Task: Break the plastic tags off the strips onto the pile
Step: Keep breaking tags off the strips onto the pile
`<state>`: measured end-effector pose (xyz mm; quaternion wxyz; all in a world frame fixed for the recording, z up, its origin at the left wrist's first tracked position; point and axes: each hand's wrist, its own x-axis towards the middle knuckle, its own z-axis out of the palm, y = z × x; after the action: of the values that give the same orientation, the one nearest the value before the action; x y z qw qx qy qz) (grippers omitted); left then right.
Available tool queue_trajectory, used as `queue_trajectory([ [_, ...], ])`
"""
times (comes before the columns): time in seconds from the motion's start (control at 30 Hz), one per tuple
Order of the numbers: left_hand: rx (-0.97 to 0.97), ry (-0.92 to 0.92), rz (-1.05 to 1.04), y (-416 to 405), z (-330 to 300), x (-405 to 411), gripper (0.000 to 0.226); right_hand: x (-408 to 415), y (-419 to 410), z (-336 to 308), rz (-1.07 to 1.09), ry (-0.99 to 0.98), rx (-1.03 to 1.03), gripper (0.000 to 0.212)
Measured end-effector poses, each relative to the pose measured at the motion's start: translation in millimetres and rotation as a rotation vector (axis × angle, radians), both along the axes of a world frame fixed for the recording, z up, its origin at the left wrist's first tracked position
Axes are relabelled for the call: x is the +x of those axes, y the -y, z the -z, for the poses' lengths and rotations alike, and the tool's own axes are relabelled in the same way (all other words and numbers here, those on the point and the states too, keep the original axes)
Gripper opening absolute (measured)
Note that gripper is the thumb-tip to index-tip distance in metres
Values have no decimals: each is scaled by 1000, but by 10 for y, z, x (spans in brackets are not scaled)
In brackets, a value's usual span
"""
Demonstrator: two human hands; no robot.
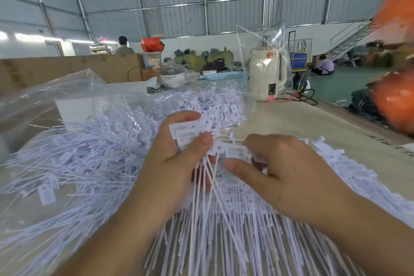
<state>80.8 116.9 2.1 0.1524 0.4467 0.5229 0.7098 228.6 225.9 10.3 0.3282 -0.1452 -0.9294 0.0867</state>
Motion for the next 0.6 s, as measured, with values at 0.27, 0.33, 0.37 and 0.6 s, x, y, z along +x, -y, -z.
queue_trajectory([
  [0.27,-13,-25,-182,10,-111,-65,35,-19,53,-20,36,-105,-63,51],
  [0.33,-27,-22,-225,-2,-124,-57,32,-32,82,-20,70,-125,-39,52],
  [0.37,-36,-25,-243,-6,-120,-52,29,-43,106,-13,86,-126,-23,53],
  [0.6,-98,-23,-401,-74,-13,10,18,-160,222,101,269,-81,84,52],
])
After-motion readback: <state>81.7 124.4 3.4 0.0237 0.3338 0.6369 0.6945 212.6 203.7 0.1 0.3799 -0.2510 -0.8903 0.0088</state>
